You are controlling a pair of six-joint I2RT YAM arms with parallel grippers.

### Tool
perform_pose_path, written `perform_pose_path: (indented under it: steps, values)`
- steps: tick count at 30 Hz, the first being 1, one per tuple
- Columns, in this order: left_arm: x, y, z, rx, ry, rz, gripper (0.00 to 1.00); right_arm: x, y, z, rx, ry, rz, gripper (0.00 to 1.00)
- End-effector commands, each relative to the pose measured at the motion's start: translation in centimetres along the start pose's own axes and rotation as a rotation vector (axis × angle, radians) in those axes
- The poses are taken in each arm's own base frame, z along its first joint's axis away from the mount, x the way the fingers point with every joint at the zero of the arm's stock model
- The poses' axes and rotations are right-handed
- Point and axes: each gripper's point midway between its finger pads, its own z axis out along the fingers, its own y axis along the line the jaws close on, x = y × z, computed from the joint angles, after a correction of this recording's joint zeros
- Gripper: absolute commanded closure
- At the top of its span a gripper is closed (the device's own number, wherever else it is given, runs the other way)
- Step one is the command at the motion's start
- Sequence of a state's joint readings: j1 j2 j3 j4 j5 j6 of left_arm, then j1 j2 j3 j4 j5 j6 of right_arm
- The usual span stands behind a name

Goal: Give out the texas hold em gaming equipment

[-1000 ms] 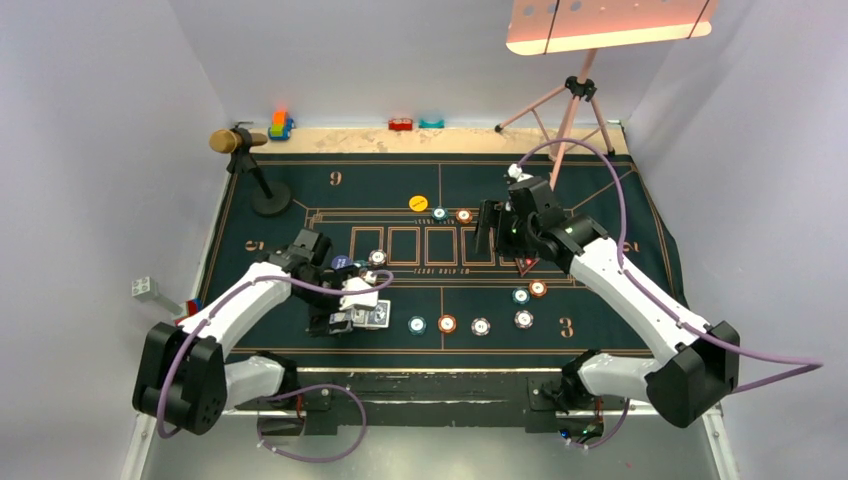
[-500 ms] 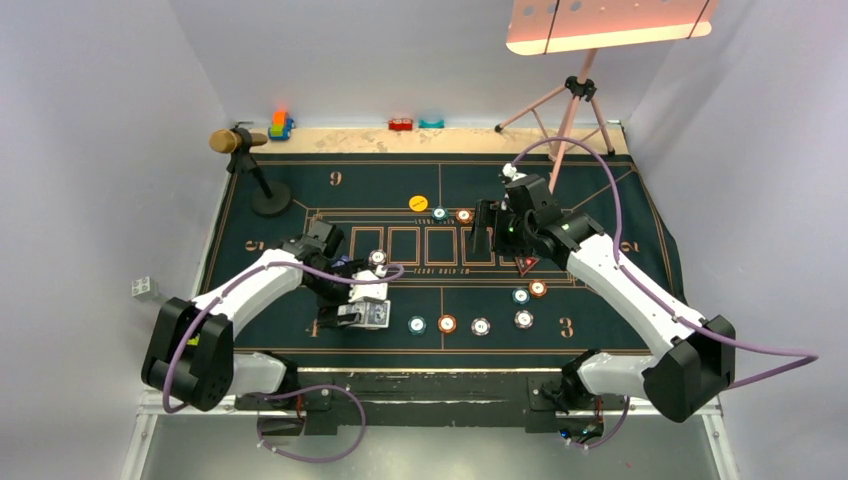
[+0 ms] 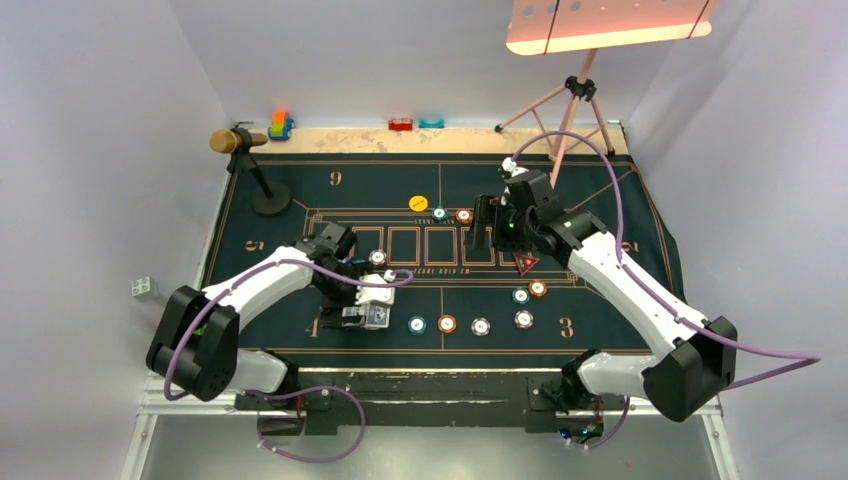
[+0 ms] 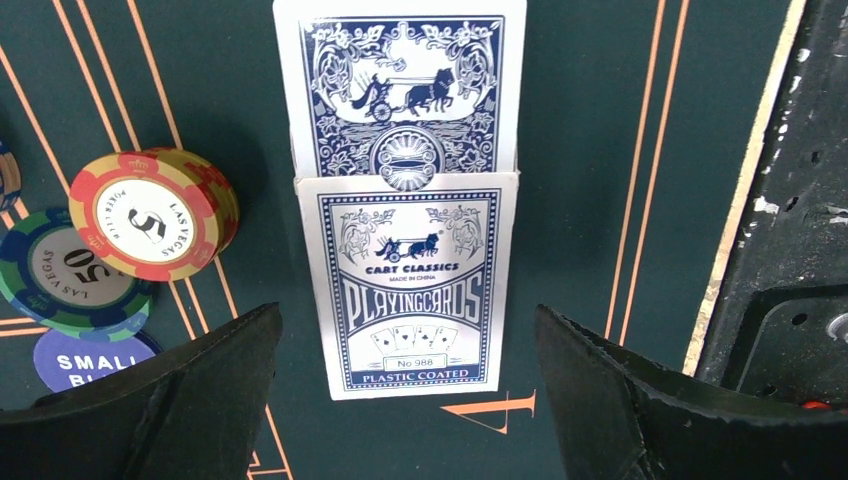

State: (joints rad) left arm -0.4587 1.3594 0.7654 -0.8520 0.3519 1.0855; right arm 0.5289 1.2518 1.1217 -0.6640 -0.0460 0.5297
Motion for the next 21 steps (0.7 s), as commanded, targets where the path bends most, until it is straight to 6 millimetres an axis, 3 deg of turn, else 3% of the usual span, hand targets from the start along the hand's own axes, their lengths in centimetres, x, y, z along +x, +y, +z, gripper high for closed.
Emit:
perform_pose_path:
  steps: [1,21]
  values:
    - [-0.7,1.5,-0.7,-0.048,0.015,-0.012,0.0,-1.6,1.2,-0.9,-0.052,-0.052,-0.027,0.19]
    - [-0.8,1.7,1.1,-0.094,0.197,-0.029,0.0,-2.4,0.8,-1.7,-0.047,-0.075,-0.048,0.2]
